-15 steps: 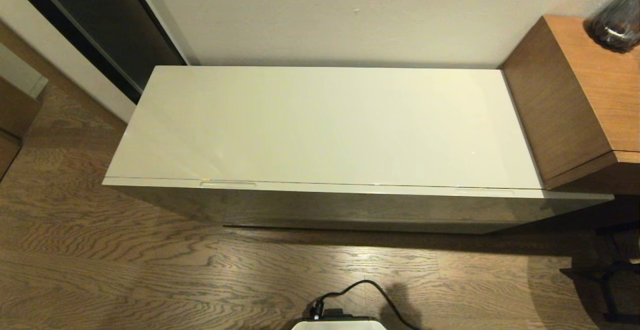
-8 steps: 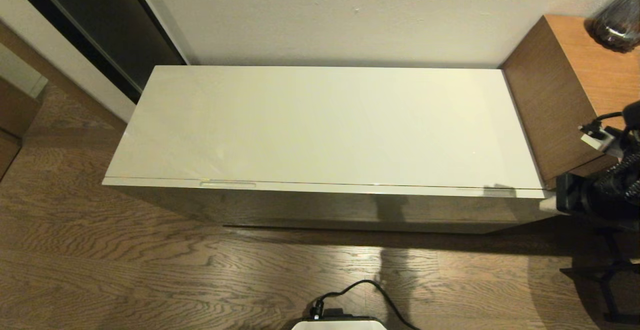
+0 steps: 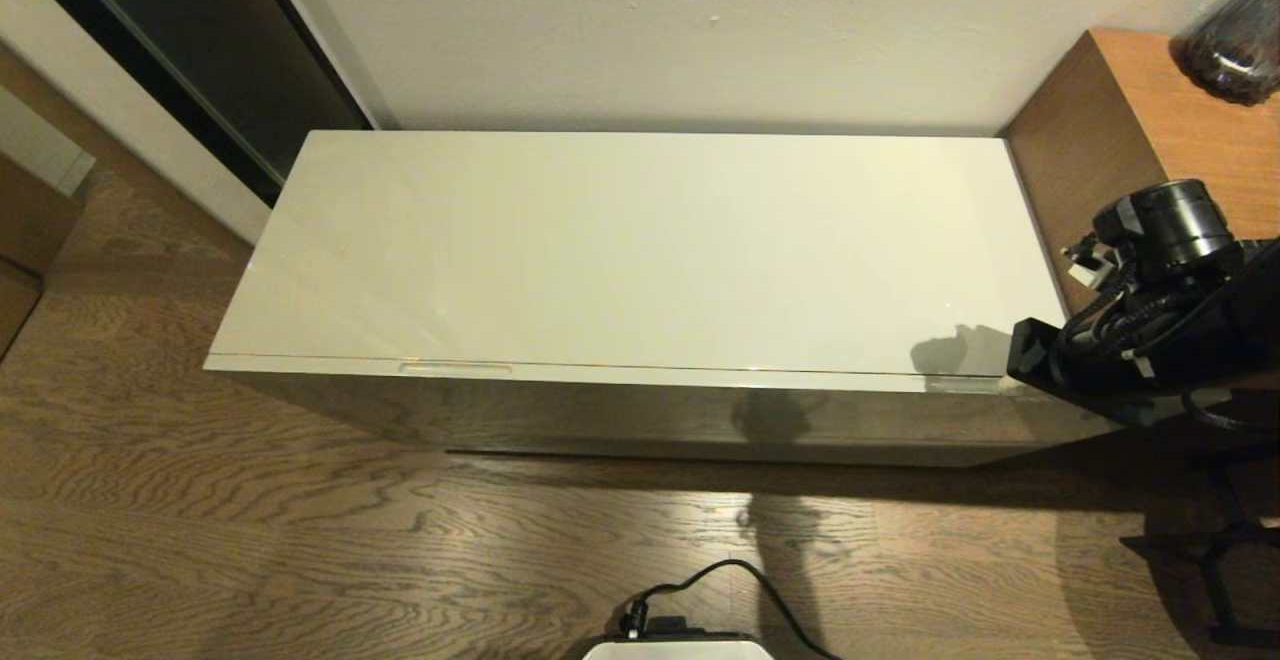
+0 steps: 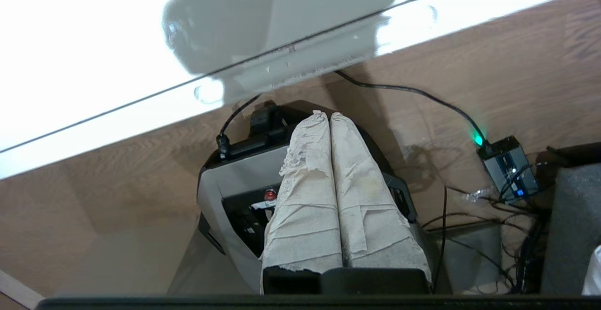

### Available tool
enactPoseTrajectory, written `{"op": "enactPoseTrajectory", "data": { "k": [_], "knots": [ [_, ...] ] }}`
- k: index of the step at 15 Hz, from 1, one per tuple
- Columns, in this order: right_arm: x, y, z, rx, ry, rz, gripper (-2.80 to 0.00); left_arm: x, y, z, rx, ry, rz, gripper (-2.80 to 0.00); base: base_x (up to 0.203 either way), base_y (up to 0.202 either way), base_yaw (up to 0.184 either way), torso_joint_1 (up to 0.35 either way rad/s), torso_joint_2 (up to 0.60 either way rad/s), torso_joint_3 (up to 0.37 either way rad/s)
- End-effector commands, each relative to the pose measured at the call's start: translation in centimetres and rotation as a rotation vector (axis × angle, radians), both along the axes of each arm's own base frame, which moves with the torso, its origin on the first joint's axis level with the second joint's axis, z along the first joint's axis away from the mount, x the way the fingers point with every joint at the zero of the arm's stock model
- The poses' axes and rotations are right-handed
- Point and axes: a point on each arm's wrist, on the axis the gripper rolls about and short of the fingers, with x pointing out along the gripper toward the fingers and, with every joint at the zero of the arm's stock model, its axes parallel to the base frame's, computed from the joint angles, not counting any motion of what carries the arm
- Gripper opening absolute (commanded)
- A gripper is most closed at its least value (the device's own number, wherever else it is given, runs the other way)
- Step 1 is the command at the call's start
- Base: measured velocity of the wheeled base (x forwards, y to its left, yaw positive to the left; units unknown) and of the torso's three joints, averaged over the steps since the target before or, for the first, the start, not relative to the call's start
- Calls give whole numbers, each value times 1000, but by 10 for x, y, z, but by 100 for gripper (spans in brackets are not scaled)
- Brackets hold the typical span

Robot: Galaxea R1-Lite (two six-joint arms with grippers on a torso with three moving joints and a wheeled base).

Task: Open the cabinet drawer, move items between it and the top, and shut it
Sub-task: Open the drawer

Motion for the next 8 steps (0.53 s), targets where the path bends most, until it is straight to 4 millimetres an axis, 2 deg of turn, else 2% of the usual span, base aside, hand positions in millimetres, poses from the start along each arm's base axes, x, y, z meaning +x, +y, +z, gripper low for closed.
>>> {"op": "enactPoseTrajectory", "data": {
  "k": [1, 5, 8],
  "knots": [
    [14, 2, -11, 12, 20, -16, -280, 0, 0, 0, -1, 2, 0, -280, 0, 0, 0, 0, 0, 0],
    [32, 3, -15, 2, -5, -59, -280, 0, 0, 0, -1, 0, 0, -280, 0, 0, 0, 0, 0, 0],
    [35, 4, -17, 3, -5, -58, -280, 0, 0, 0, -1, 0, 0, -280, 0, 0, 0, 0, 0, 0]
  ]
}}
